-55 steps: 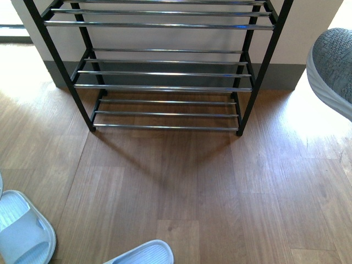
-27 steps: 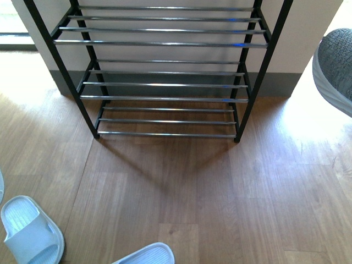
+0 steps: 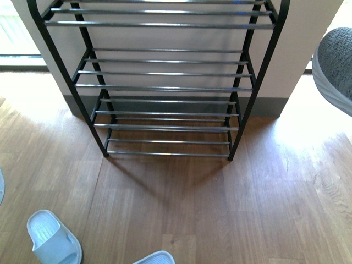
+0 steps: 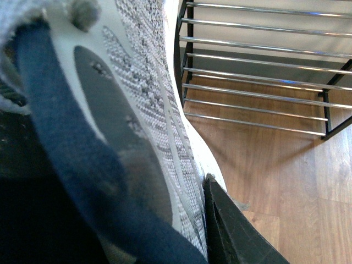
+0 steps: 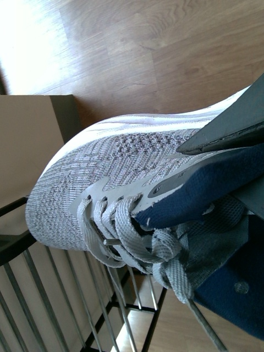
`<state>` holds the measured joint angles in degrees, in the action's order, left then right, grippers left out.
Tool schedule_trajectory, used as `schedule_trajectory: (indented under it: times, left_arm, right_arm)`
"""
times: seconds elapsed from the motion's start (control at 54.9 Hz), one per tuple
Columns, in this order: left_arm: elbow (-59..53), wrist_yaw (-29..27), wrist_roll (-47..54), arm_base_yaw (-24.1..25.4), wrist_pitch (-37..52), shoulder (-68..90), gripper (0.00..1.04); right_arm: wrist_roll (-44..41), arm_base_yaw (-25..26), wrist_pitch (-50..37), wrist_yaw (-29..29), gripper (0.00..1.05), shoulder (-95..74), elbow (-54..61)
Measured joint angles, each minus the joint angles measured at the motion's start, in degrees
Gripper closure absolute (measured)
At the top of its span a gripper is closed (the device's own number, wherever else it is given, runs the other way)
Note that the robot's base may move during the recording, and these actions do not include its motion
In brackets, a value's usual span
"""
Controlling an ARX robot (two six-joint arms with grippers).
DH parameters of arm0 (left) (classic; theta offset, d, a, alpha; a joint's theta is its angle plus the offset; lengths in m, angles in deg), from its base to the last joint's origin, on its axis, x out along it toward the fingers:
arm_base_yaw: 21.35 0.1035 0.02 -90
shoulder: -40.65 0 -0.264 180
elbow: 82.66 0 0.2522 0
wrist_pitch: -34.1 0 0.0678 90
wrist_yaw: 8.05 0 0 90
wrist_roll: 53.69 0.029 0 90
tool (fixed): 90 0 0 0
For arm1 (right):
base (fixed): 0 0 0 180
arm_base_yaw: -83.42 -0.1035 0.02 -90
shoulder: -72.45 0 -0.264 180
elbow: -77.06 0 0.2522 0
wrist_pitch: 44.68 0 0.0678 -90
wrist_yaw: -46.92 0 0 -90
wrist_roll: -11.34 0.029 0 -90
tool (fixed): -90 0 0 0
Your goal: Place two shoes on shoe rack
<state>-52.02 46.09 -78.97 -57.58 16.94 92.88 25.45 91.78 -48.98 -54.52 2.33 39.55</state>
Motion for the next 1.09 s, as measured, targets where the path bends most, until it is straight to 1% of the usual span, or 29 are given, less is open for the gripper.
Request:
schedule_trajectory:
  times: [0.62,0.638,0.656,0.693,0.729,0.766,0.857,0.93,1.003,1.094]
  left_arm:
    - [0.0,-0.1,0.0,0.0,0.0,0.0,1.02]
    - [0.0,-0.1,0.0,0.0,0.0,0.0,1.02]
    - [0.0,-0.1,0.0,0.0,0.0,0.0,1.02]
    - [0.0,-0.1,0.0,0.0,0.0,0.0,1.02]
    - [0.0,-0.1,0.0,0.0,0.0,0.0,1.02]
    - [0.0,-0.1,0.0,0.0,0.0,0.0,1.02]
    - [0.0,-0.1,0.0,0.0,0.0,0.0,1.02]
    - [0.0,-0.1,0.0,0.0,0.0,0.0,1.02]
    - [0.0,-0.1,0.0,0.0,0.0,0.0,1.02]
    - [0.0,-0.1,0.0,0.0,0.0,0.0,1.02]
  right_arm:
    - [0.0,0.0,0.0,0.0,1.03,0.0,0.0]
    - [-0.3,0.0,-0.9,-0.4,1.03,-0.1,0.2]
    - [-1.7,0.0,-5.9,-1.2,1.03,-0.7,1.6]
    - [-4.2,-0.3,-12.6,-1.1,1.03,-1.1,3.3]
    - [-5.4,-1.4,-16.9,-0.7,1.03,-1.1,3.7]
    - [-6.0,-2.6,-17.0,-0.2,1.03,-0.7,2.5]
    - [-5.2,-7.5,-12.6,3.1,1.03,-0.6,-3.4]
    - [-4.2,-10.2,-9.9,5.0,1.03,-1.7,-6.9]
    - [-2.3,-13.5,-6.5,6.8,1.03,-4.1,-12.0]
    - [2.3,-18.5,-0.7,9.7,1.03,-9.6,-21.9]
